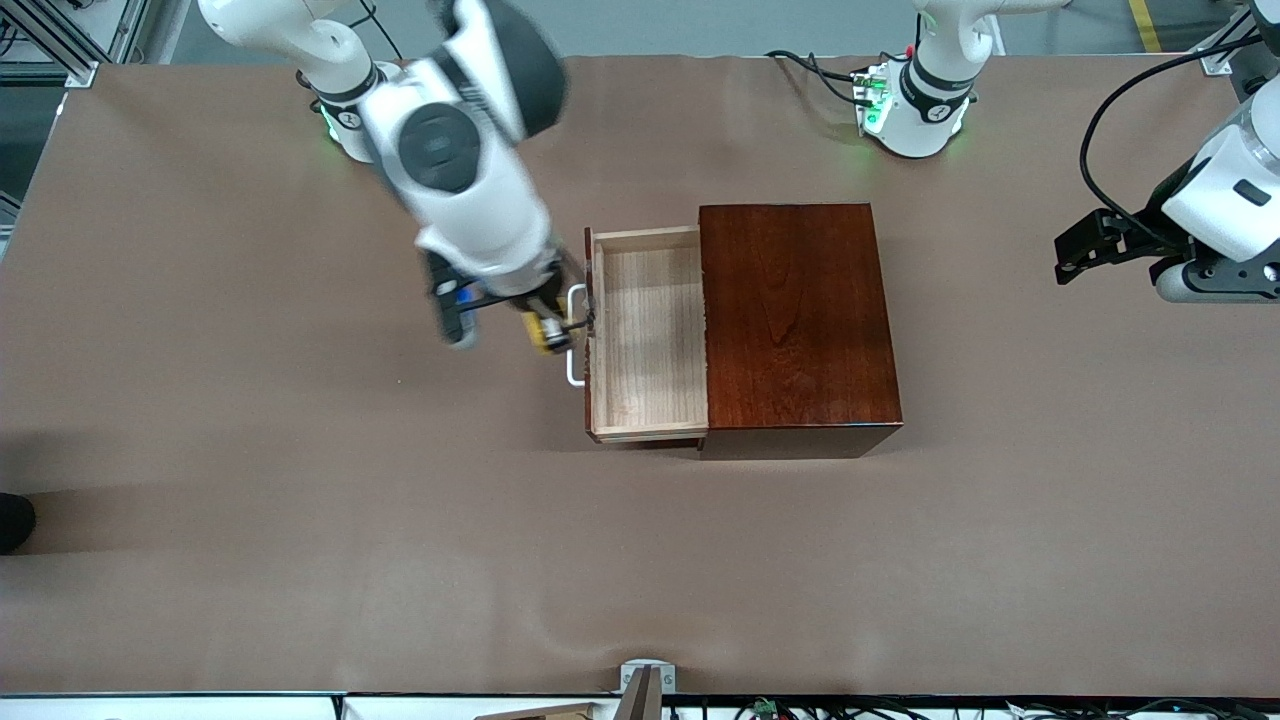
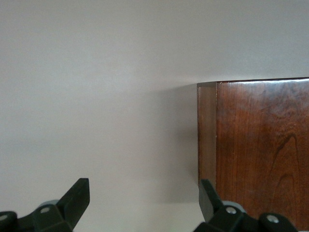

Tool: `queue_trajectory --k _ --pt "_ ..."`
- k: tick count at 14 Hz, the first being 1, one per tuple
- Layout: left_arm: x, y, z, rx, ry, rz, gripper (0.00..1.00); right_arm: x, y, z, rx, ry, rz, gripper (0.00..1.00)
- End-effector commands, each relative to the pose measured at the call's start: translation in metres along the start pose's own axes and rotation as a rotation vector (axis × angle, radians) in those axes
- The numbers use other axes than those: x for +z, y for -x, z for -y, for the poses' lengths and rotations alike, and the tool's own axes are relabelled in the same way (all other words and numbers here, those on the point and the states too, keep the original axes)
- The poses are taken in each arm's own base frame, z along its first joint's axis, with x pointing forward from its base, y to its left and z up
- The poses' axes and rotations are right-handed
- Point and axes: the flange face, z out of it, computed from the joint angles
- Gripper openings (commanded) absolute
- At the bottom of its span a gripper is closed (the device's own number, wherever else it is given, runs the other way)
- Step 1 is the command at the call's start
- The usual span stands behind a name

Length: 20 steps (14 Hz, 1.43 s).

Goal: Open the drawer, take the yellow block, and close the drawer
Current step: 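Lift the yellow cube out and carry it beside the drawer, then set the cube down with the right gripper while the left gripper reaches the drawer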

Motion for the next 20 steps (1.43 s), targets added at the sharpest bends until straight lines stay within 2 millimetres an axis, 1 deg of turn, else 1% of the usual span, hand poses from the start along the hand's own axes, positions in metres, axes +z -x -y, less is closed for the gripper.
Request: queue_trajectory --k 1,2,3,4,5,7,8,9,10,11,12,13,14,15,16,17,18,19,20 --pt "-0.005 -0.002 -0.002 0.008 -0.015 -0.014 1.00 -0.020 -0.071 -0.034 -0.210 0.040 0.010 0.06" --pt "-0.004 -0.001 -0.007 0.019 -0.015 -0.008 1.00 -0.019 -0.099 -0.053 -0.281 0.050 0.012 0.01" --pt "-0.005 0.000 -0.010 0.024 -0.018 -0.008 1.00 -0.016 -0.120 -0.069 -0.348 0.051 0.018 0.01" --pt "-0.005 0.000 -0.009 0.022 -0.018 -0.008 1.00 -0.009 -0.136 -0.087 -0.388 0.043 0.022 0.01" --pt "-0.005 0.000 -0.007 0.020 -0.018 -0.008 1.00 0.001 -0.150 -0.102 -0.422 0.036 0.025 0.01" --pt "-0.004 0.000 -0.009 0.022 -0.018 -0.007 1.00 0.031 -0.179 -0.125 -0.552 0.033 0.033 0.01" --pt "-0.003 -0.001 -0.011 0.025 -0.015 -0.005 1.00 0.052 -0.199 -0.134 -0.589 0.031 0.039 0.01" --pt "-0.003 -0.001 -0.011 0.025 -0.010 -0.003 1.00 0.071 -0.211 -0.140 -0.655 0.022 0.034 0.01" --pt "-0.003 -0.001 -0.010 0.021 -0.010 -0.003 1.00 0.096 -0.225 -0.148 -0.739 0.008 0.022 0.01" --pt "-0.005 -0.001 -0.008 0.013 -0.004 -0.010 1.00 0.113 -0.239 -0.155 -0.803 -0.013 0.004 0.01" --pt "-0.005 -0.003 -0.008 -0.005 0.002 -0.014 1.00 0.129 -0.249 -0.158 -0.868 -0.024 -0.013 0.01" --pt "0.008 -0.009 -0.014 -0.067 0.025 0.010 1.00 0.146 -0.257 -0.156 -0.912 -0.022 -0.018 0.01" --pt "0.021 -0.015 -0.017 -0.167 0.037 0.034 1.00 0.164 -0.261 -0.155 -0.921 -0.005 -0.007 0.01" --pt "0.037 -0.026 -0.022 -0.263 0.046 0.047 1.00 0.184 -0.266 -0.153 -0.920 0.006 -0.004 0.01" --pt "0.058 -0.033 -0.051 -0.331 0.062 0.086 1.00 0.199 -0.270 -0.154 -0.916 0.016 0.000 0.01" --pt "0.064 -0.033 -0.082 -0.394 0.051 0.097 1.00 0.211 -0.271 -0.155 -0.914 0.027 0.006 0.01" --pt "0.067 -0.029 -0.106 -0.457 0.050 0.107 1.00 0.225 -0.271 -0.161 -0.912 0.039 0.014 0.01" --pt "0.070 -0.022 -0.137 -0.502 0.047 0.120 1.00 0.235 -0.268 -0.166 -0.916 0.037 0.006 0.01" --pt "0.078 -0.016 -0.167 -0.542 0.033 0.136 1.00 0.240 -0.265 -0.169 -0.922 0.033 -0.003 0.01"
